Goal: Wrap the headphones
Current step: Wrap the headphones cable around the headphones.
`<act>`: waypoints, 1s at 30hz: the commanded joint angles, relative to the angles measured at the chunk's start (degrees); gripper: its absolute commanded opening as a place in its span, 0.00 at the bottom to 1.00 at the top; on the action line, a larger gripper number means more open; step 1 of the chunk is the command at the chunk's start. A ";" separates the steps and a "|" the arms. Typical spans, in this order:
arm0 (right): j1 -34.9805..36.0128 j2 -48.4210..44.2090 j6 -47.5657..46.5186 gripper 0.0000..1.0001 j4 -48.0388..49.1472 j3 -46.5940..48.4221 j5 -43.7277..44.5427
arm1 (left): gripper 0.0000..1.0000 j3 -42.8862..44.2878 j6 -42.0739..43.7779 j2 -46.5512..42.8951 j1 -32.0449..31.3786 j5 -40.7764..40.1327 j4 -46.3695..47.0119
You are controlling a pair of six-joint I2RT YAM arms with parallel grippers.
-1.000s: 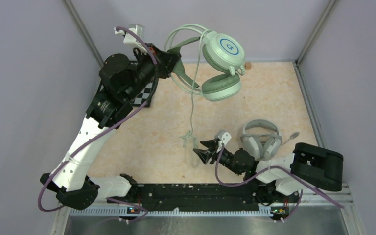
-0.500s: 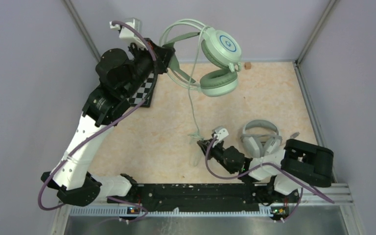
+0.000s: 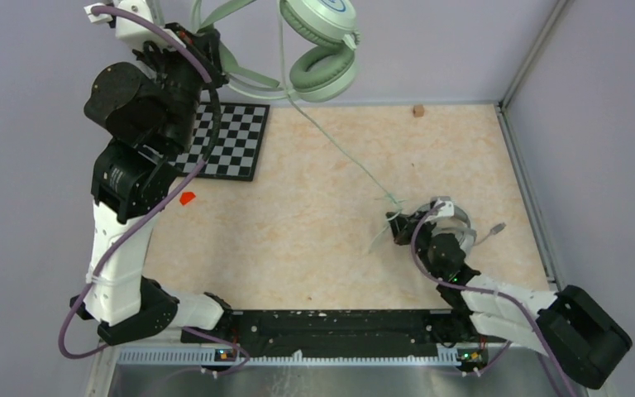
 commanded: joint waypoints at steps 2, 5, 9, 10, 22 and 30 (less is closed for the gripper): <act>-13.71 -3.40 3.04 0.00 -10.62 5.51 -8.89 | 0.00 1.54 1.22 -2.16 0.16 -5.22 6.60; -23.52 1.47 4.15 0.00 -13.30 11.32 -17.14 | 0.00 1.40 0.61 -3.62 0.13 -4.51 6.66; -33.90 11.56 6.42 0.00 -11.80 19.36 -29.57 | 0.00 1.41 -0.28 -5.67 0.10 -2.90 6.11; -36.17 13.84 6.54 0.00 -12.08 21.31 -31.09 | 0.00 1.34 0.25 -6.19 0.06 -3.20 6.30; -49.25 29.85 7.89 0.00 -20.11 38.17 -35.54 | 0.00 1.34 4.82 -9.75 -0.07 -5.15 6.04; -48.37 36.59 7.68 0.00 -20.81 47.79 -45.13 | 0.00 -2.89 2.68 -12.54 -0.27 -1.20 5.08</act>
